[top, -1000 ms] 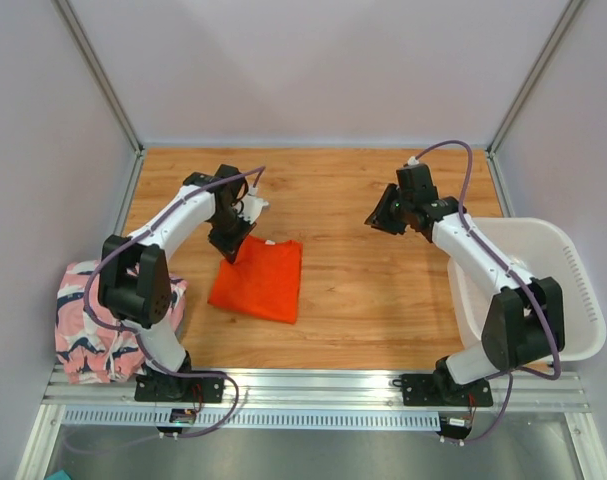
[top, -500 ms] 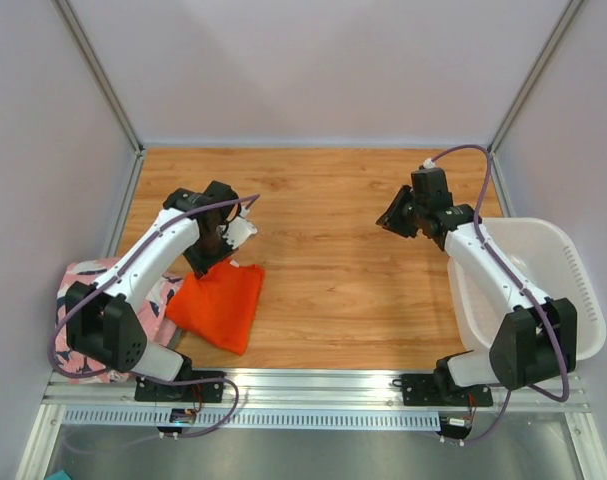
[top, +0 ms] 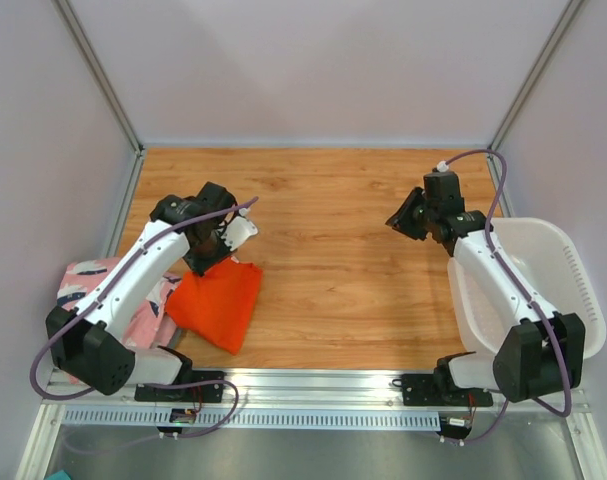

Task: Fold and stack the mixed laundry pile
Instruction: Pick up the T-shirt from the center of the board, then place the T-shirt at the corner of the board.

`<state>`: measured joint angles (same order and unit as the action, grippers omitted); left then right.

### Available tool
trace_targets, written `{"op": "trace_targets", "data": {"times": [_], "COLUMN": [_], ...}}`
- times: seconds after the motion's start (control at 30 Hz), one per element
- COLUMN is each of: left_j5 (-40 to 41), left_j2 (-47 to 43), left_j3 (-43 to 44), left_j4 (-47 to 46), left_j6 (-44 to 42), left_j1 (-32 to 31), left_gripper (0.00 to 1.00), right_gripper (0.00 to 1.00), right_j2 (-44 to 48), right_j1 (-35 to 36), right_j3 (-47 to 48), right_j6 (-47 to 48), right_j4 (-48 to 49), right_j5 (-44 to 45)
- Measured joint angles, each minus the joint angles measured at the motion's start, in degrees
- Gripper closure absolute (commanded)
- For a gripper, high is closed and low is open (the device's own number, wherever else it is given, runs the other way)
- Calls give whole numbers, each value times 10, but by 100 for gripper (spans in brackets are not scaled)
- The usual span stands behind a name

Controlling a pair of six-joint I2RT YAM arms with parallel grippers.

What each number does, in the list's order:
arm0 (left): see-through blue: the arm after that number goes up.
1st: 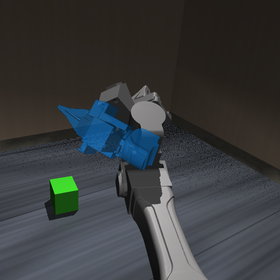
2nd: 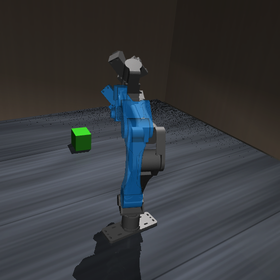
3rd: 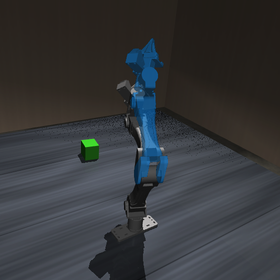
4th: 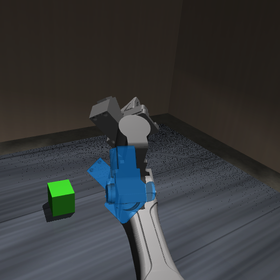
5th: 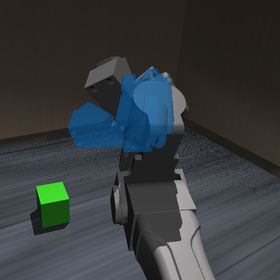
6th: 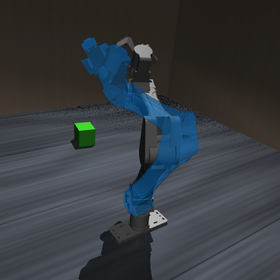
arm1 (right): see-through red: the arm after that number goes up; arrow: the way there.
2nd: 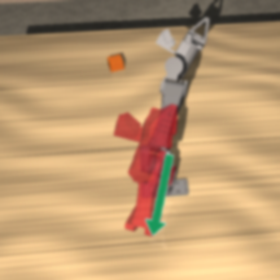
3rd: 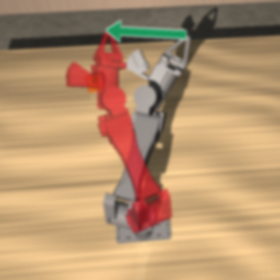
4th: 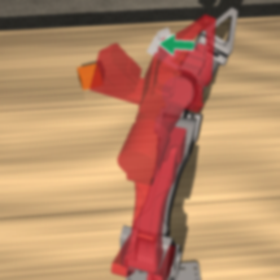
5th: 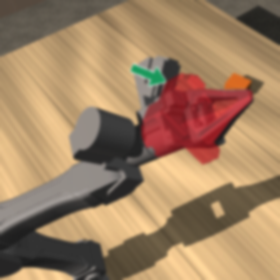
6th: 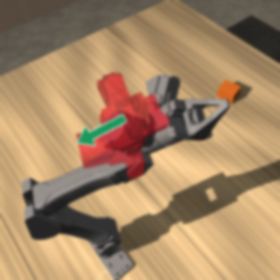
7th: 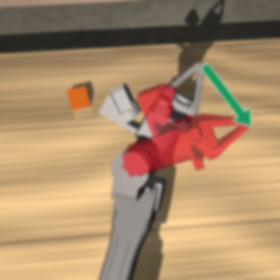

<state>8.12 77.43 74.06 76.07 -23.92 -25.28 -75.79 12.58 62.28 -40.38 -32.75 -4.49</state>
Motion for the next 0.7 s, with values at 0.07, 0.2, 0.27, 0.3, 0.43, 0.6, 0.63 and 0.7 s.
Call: {"op": "trace_targets", "data": {"times": [0.07,0.2,0.27,0.3,0.43,0.6,0.63,0.7], "left_j5": [7,32,54,67,103,126,134,154], "left_j2": [-12,-47,-64,-74,-110,-128,-129,-139], "left_j3": [0,0,0,0,-1,0,1,2], "left_j4": [0,0,1,1,3,5,6,5], "left_j6": [-3,-7,-10,-12,-20,-24,-26,-35], "left_j1": [0,0,0,0,2,7,9,22], "left_gripper": [100,100,100,100,100,100,100,100], "right_gripper": [73,74,74,73,73,73,73,73], "right_j2": [5,7,7,7,7,8,8,9], "right_j1": [-3,-6,-7,-7,-8,-8,-8,-9], "right_j3": [-6,-16,-20,-21,-23,-23,-23,-23], "right_j6": [0,0,0,0,0,0,0,0], "right_j4": [0,-1,0,0,0,1,0,0], "right_j5": [0,0,-1,-1,-1,-1,-1,0]}}
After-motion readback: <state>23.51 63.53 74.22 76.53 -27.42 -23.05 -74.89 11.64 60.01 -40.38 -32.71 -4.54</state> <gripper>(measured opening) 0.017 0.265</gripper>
